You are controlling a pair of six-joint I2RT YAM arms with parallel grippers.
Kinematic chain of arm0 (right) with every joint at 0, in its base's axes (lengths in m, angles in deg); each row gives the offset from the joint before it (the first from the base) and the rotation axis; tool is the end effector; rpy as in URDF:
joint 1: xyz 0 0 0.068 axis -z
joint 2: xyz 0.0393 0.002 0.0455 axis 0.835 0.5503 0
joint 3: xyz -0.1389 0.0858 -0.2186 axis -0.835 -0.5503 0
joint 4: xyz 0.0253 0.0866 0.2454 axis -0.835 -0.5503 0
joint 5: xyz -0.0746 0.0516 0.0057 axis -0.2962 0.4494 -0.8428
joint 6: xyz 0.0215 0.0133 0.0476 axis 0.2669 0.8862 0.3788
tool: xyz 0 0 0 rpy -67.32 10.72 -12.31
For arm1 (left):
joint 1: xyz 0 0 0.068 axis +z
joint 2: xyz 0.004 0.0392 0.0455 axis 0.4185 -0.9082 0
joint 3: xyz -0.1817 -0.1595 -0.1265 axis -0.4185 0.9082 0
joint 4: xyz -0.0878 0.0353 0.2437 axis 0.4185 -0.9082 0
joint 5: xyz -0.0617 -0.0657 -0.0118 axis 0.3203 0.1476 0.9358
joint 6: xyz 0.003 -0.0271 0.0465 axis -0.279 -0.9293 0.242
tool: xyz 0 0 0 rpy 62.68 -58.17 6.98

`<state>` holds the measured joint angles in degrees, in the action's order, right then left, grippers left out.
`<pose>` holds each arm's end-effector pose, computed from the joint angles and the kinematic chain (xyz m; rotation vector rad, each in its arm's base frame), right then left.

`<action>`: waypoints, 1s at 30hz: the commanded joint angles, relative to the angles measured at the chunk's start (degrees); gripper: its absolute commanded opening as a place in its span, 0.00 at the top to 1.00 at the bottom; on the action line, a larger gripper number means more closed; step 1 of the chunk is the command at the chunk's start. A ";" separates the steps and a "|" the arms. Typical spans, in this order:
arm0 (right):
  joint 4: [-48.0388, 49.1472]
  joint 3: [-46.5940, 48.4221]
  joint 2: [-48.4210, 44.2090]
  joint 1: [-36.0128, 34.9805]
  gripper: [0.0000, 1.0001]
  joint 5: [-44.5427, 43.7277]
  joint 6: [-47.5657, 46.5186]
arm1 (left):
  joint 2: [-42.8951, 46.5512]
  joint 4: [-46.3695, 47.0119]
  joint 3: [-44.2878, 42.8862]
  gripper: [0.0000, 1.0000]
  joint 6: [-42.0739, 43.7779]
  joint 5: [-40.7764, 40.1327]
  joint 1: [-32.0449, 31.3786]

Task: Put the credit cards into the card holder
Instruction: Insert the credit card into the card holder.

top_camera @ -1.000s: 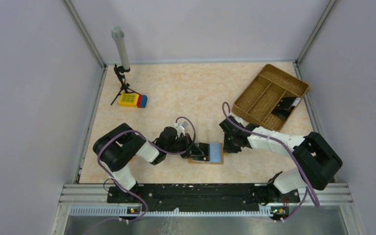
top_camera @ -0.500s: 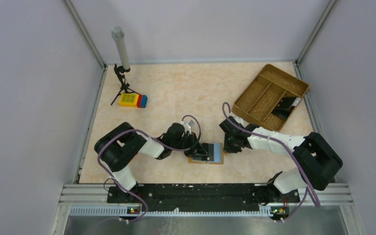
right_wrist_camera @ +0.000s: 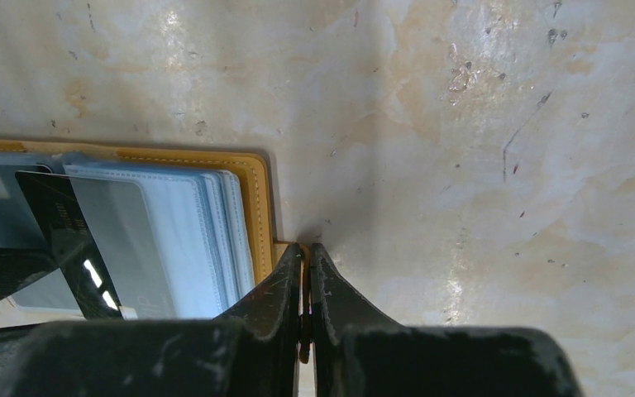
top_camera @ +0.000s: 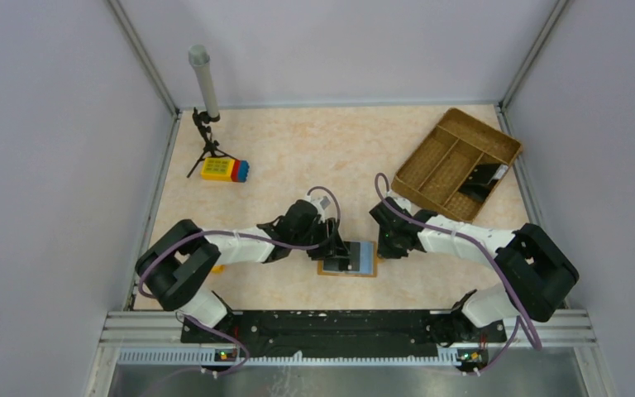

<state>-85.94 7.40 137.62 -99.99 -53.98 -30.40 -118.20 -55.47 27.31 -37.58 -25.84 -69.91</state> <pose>0.1829 0.1655 0.1592 0.1219 2.7625 0.2191 0.1954 -0.2144 0.1422 0.0784 2.5909 -1.1807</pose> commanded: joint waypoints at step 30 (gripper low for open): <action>-1.53 -3.06 0.44 -0.67 1.00 -1.66 0.37 | -4.55 -11.58 -12.86 0.64 5.51 -5.16 -6.00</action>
<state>-85.50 6.94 137.25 -100.01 -54.00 -30.36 -122.01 -63.95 18.93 -34.28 -28.50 -74.30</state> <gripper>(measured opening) 0.019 0.363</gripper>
